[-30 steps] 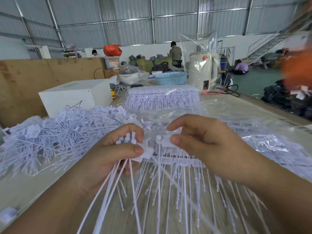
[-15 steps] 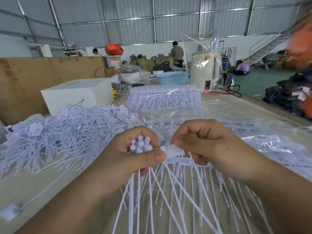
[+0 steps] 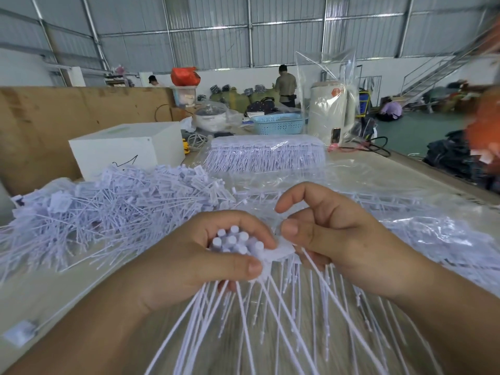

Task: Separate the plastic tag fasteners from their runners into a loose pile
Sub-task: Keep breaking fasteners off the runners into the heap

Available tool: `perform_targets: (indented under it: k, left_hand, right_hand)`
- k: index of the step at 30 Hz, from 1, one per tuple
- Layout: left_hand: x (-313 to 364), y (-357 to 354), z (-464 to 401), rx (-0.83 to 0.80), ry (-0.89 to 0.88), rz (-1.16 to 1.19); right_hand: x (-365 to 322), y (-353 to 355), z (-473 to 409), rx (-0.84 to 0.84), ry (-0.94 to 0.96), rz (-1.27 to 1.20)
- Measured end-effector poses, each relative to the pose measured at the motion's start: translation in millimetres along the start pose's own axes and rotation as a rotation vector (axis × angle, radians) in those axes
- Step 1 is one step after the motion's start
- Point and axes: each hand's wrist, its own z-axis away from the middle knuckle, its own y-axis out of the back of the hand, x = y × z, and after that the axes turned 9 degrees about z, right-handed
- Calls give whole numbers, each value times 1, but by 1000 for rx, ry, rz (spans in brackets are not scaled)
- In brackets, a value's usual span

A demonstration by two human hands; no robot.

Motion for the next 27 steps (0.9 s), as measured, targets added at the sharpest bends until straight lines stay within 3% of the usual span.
perform_targets:
  k: [3, 8, 13, 15, 19, 27]
  left_hand:
    - [1, 0, 0, -38, 38, -8]
    - [-3, -4, -4, 47, -55, -29]
    - [-6, -8, -4, 38, -61, -63]
    - [-7, -10, -5, 59, -68, -63]
    - [-5, -14, -7, 187, -112, 17]
    - [2, -21, -10, 506, -165, 64]
  right_hand:
    - [2, -2, 0, 31, 11, 29]
    - [0, 2, 0, 54, 25, 135]
    - [-9, 15, 4, -254, -109, 431]
    - [-12, 15, 4, -256, -117, 418]
    - [-12, 9, 2, -108, -79, 388]
    - [1, -29, 2, 359, 80, 623]
